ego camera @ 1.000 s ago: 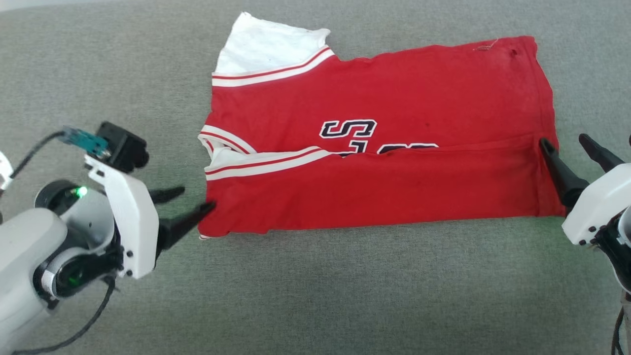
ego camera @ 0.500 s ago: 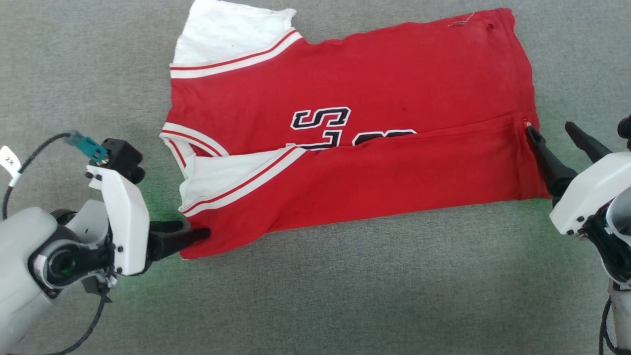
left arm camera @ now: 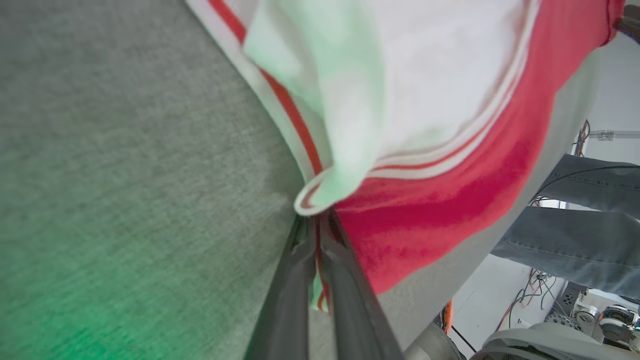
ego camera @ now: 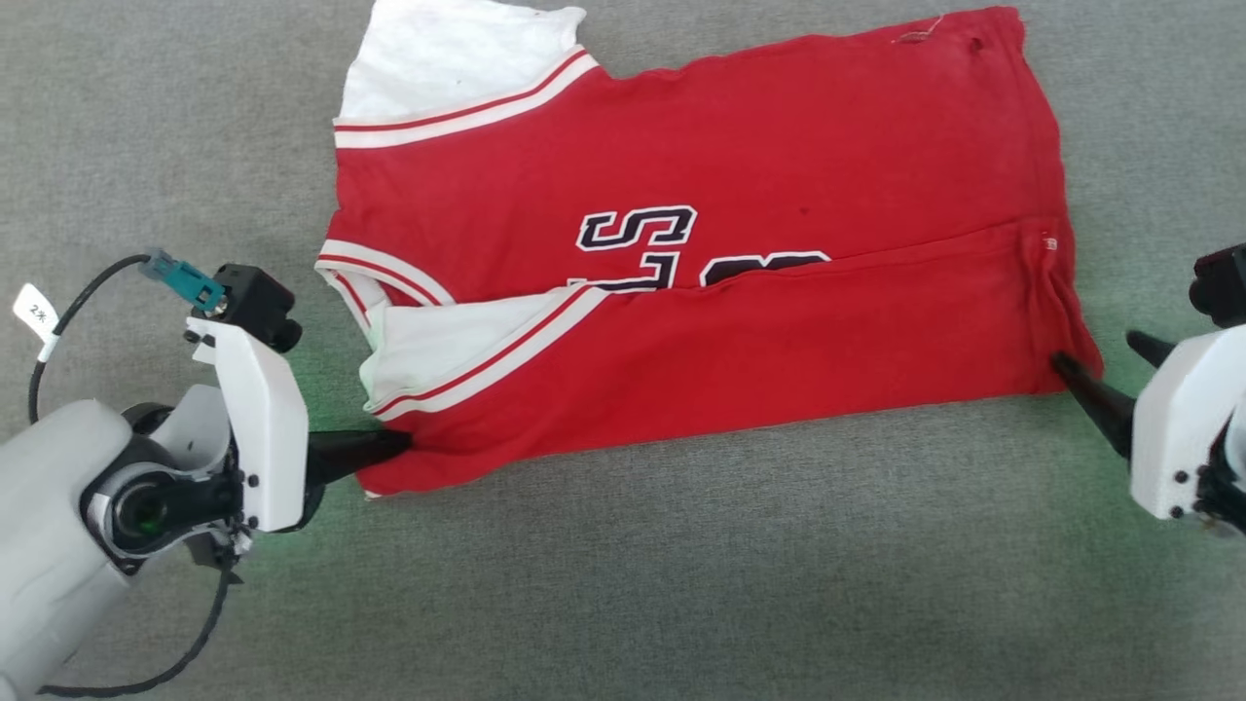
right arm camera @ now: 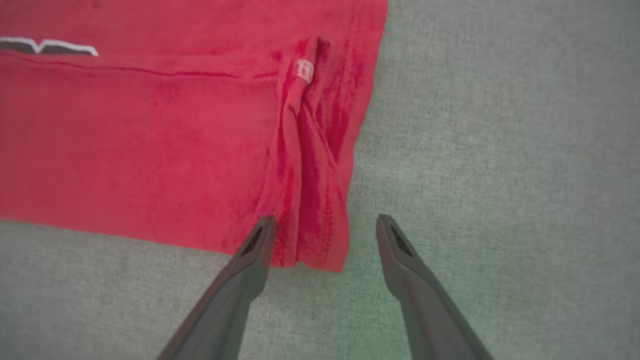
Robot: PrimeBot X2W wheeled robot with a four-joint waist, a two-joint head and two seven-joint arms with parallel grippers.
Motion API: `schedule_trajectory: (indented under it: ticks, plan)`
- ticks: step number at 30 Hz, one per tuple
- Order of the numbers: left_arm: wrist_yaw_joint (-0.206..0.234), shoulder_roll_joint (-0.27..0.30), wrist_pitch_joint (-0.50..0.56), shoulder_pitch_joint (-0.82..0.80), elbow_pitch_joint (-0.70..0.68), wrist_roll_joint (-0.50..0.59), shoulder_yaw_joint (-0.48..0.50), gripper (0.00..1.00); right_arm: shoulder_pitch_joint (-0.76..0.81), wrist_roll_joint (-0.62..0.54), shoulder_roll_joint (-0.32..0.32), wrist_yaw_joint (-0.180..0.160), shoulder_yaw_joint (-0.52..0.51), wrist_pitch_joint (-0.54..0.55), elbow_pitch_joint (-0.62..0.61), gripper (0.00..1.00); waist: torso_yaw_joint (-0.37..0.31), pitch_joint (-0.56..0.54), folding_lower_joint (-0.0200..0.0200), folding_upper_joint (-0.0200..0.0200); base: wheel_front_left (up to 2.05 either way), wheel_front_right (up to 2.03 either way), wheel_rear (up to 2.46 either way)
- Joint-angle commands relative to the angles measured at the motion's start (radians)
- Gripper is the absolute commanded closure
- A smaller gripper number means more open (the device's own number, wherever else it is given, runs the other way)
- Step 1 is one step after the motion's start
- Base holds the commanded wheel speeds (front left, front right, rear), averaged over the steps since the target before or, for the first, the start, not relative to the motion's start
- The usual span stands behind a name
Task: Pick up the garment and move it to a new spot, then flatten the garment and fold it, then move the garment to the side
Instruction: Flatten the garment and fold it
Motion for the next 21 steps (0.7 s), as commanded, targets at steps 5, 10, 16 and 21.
schedule_trajectory:
  ticks: [5,10,16,21]
  plan:
    - [-0.001,-0.060,-0.032,0.017,-0.016,0.040,-0.026,1.00,-0.032,0.029,-0.011,-0.001,0.001,0.119,-0.003,0.00,0.021,0.019,0.0000,-0.0001,0.00,0.00,0.00]
    - [-0.001,-0.080,-0.059,0.008,-0.024,0.049,-0.025,1.00,-0.058,0.022,0.018,-0.001,0.028,0.169,0.070,0.53,0.034,0.030,0.0000,-0.0001,0.00,0.00,0.00]
    - [-0.002,-0.080,-0.093,0.031,-0.035,0.047,-0.024,1.00,-0.052,0.040,0.019,-0.001,0.041,0.154,0.103,1.00,0.047,0.014,0.0000,-0.0001,0.00,0.00,0.00]
    - [-0.003,-0.026,-0.138,0.073,-0.094,0.045,-0.022,1.00,0.014,0.076,-0.012,-0.001,0.011,0.140,0.041,1.00,0.060,-0.019,0.0000,-0.0001,0.00,0.00,0.00]
